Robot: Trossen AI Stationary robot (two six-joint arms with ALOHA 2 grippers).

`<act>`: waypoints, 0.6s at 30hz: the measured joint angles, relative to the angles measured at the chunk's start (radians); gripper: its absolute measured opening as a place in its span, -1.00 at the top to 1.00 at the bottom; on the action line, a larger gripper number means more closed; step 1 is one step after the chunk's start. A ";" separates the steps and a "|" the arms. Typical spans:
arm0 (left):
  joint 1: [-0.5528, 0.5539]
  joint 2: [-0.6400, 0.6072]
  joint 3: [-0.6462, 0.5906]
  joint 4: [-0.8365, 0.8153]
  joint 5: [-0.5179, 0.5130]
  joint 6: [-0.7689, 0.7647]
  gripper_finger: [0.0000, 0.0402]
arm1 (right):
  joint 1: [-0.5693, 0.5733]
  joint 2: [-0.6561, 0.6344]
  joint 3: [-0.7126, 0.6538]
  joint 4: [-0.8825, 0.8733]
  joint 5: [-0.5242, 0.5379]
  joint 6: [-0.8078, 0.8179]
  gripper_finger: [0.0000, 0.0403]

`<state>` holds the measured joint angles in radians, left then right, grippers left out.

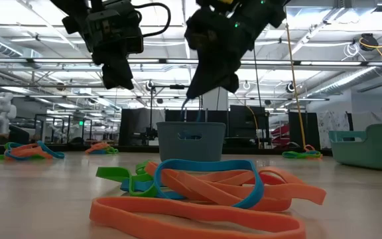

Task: Sort rubber bands into baskets
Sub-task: Put the blue rubberband into the blue bin

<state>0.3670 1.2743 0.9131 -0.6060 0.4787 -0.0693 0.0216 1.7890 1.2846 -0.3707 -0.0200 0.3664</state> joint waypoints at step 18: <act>-0.001 0.000 -0.001 -0.089 -0.065 0.005 0.26 | -0.055 0.018 0.001 -0.002 -0.012 0.047 0.54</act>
<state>0.3664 1.2743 0.9123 -0.6954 0.4137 -0.0647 -0.0338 1.8069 1.2854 -0.3723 -0.0319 0.4131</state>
